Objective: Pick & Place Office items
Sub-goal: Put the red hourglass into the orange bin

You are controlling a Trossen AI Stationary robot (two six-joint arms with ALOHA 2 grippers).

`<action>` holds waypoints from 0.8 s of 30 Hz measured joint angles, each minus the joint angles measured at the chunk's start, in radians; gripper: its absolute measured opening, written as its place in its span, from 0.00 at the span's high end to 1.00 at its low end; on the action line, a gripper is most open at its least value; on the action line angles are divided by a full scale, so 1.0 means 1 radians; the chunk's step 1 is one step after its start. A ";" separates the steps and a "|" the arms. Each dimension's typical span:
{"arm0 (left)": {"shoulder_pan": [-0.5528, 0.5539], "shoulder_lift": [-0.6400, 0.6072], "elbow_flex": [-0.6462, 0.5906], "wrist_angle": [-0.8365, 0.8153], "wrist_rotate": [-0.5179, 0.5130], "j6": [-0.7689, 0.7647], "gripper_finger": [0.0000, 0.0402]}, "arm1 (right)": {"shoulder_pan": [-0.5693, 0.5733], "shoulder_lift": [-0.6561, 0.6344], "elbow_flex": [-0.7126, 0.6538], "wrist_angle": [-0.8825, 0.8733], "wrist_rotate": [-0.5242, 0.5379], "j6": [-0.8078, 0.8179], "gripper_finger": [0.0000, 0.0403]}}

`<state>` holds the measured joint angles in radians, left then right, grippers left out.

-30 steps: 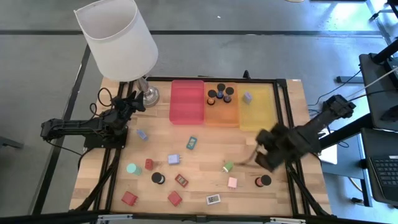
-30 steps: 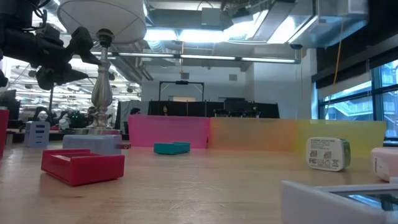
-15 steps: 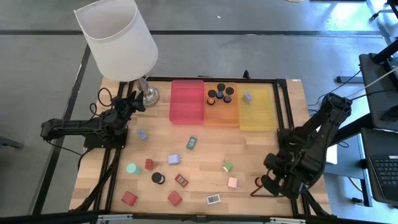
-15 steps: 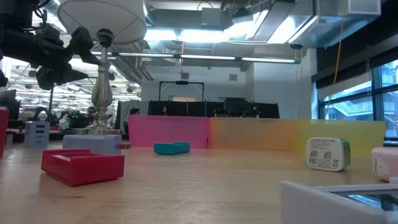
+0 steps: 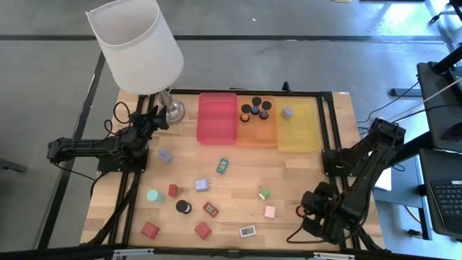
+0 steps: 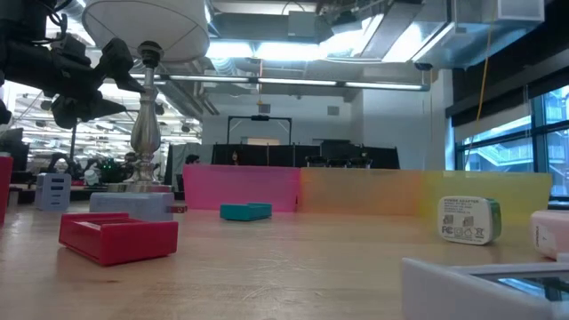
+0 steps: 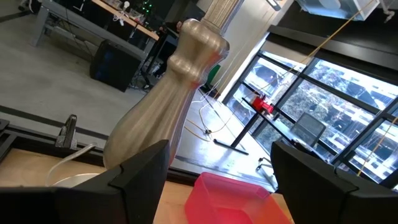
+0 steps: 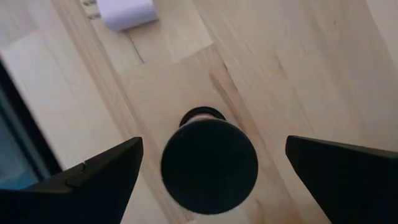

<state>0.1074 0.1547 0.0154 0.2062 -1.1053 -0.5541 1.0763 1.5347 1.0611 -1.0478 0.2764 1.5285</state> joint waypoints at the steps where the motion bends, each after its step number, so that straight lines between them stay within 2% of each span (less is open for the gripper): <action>1: 0.000 0.000 0.000 0.000 0.000 0.000 0.31 | 0.000 0.005 0.000 -0.001 -0.001 -0.007 0.01; 5: 0.000 0.000 0.000 0.000 0.000 0.000 0.31 | -0.005 0.020 0.000 0.001 -0.004 -0.036 0.03; 9: 0.000 0.000 0.000 0.000 0.000 0.000 0.31 | -0.014 0.040 0.000 0.000 -0.005 -0.056 0.10; 13: 0.000 0.000 0.000 0.000 0.000 0.000 0.31 | -0.022 0.059 0.000 0.000 -0.040 -0.071 0.23; 19: 0.000 0.000 0.000 0.000 0.000 0.000 0.31 | -0.023 0.060 0.000 0.000 -0.049 -0.071 0.48; 24: 0.000 0.000 0.000 0.000 0.000 0.000 0.31 | -0.026 0.035 0.000 0.000 -0.042 -0.073 0.48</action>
<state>0.1074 0.1551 0.0154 0.2062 -1.1053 -0.5541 1.0508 1.5701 1.0611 -1.0478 0.2348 1.4553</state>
